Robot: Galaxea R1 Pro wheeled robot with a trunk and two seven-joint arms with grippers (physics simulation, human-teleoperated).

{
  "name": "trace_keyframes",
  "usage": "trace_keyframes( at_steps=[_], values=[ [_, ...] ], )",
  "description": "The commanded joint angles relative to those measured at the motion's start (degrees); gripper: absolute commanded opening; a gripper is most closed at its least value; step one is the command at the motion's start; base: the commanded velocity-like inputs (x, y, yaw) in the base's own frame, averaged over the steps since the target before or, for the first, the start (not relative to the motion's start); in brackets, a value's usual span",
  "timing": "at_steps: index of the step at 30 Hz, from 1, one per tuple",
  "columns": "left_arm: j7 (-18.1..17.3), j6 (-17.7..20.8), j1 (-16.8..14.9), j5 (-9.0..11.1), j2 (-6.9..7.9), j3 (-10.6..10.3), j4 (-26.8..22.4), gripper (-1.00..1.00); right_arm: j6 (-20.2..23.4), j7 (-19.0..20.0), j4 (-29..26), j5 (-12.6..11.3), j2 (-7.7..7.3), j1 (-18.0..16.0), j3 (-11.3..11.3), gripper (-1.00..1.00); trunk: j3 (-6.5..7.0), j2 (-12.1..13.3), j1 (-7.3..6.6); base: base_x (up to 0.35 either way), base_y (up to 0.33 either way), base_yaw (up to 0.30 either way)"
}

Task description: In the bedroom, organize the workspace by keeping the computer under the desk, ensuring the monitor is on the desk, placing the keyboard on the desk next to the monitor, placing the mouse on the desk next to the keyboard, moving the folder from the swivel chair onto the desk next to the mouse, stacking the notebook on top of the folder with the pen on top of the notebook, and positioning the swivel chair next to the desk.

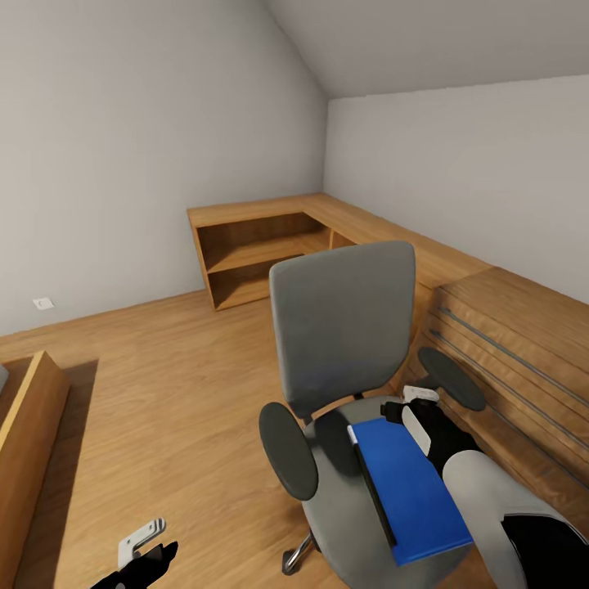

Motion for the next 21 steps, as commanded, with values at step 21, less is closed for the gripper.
trace_keyframes(
  at_steps=[21],
  values=[
    [-0.08,0.37,-0.02,0.43,-0.02,0.13,-0.08,1.0,0.22,-0.36,-0.11,-0.58,-0.05,0.0,0.01,1.0,-0.41,-0.82,0.43,0.0,0.0,0.0]
  ],
)
